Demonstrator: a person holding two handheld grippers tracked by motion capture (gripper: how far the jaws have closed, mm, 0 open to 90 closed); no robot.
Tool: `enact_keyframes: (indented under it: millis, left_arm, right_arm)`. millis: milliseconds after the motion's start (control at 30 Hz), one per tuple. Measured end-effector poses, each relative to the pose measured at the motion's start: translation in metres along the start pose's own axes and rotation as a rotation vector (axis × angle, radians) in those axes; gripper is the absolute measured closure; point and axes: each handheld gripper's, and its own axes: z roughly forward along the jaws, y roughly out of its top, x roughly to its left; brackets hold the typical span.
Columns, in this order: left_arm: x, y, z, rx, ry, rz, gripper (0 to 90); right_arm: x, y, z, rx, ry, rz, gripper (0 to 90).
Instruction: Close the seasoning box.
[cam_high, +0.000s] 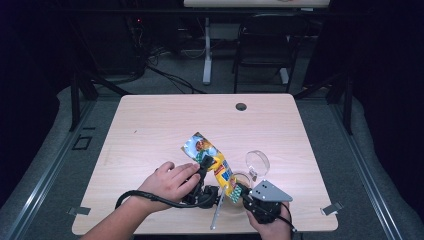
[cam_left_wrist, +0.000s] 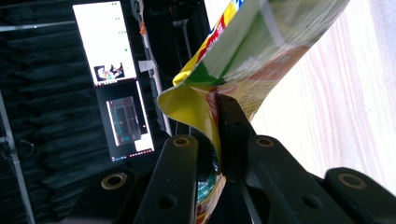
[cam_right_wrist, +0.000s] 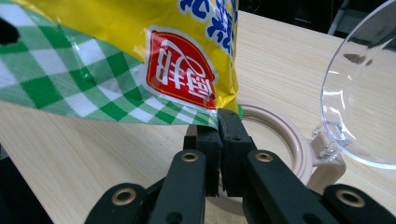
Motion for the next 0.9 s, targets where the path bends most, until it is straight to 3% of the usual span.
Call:
enact_keyframes:
  millis: [167,367,567,700,733,767,900]
  left_arm:
    - [-0.002,-0.002,0.000,-0.002,-0.012,-0.027,85.9]
    - [-0.004,-0.005,0.000,-0.004,-0.010,-0.062,85.8]
    - [-0.008,-0.009,0.002,-0.014,-0.030,-0.137,85.8]
    - [-0.011,-0.011,0.003,-0.016,-0.037,-0.165,85.8]
    - [-0.012,-0.012,0.003,-0.020,-0.032,-0.163,85.8]
    - [-0.012,-0.012,0.003,-0.009,-0.054,-0.177,85.8]
    - [-0.015,-0.013,0.004,-0.020,-0.041,-0.182,85.7]
  right_arm:
    - [0.000,0.001,-0.001,0.021,-0.014,-0.003,88.1]
    - [0.000,0.001,0.000,-0.002,-0.002,0.002,88.2]
    - [0.001,0.001,0.000,-0.003,-0.004,-0.003,88.3]
    - [0.001,0.002,0.000,-0.006,-0.004,0.000,88.3]
    - [0.000,0.001,0.000,-0.004,-0.004,0.000,88.3]
    - [0.000,0.001,0.000,-0.006,-0.008,0.001,88.3]
    - [-0.001,0.001,0.000,-0.009,-0.011,0.000,88.3]
